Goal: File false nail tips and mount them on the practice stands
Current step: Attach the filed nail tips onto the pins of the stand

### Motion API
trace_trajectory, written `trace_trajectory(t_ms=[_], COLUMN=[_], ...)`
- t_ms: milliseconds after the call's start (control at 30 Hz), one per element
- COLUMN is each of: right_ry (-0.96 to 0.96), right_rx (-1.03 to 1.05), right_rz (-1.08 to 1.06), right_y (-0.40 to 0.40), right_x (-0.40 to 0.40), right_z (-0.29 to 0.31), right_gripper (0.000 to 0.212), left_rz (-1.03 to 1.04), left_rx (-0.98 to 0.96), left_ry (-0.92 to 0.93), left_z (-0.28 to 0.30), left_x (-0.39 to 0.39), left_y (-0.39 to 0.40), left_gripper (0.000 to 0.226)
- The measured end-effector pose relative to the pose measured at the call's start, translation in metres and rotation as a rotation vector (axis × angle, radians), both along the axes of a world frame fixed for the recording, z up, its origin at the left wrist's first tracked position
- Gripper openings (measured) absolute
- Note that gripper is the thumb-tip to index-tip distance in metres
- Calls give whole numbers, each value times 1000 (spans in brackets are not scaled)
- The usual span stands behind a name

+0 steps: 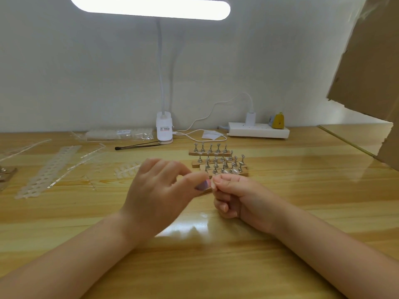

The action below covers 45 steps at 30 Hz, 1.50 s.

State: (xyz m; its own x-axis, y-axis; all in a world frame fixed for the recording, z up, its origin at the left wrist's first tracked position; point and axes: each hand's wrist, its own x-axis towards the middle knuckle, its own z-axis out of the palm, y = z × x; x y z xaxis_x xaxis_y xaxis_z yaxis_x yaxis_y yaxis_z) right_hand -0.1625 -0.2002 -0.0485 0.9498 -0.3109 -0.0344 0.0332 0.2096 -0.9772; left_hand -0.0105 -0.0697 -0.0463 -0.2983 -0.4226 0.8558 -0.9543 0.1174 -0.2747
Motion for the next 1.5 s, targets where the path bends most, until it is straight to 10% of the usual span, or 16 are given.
trace_trajectory(t_ms=[1500], right_ry=[10], right_rx=[-38], right_rz=[42], right_y=[-1], right_x=[-2], right_z=[2], right_gripper=[19], left_rz=[95], left_rx=[-29], left_ry=[-72], left_z=[0], left_x=[-23], left_y=[-2], left_gripper=[17])
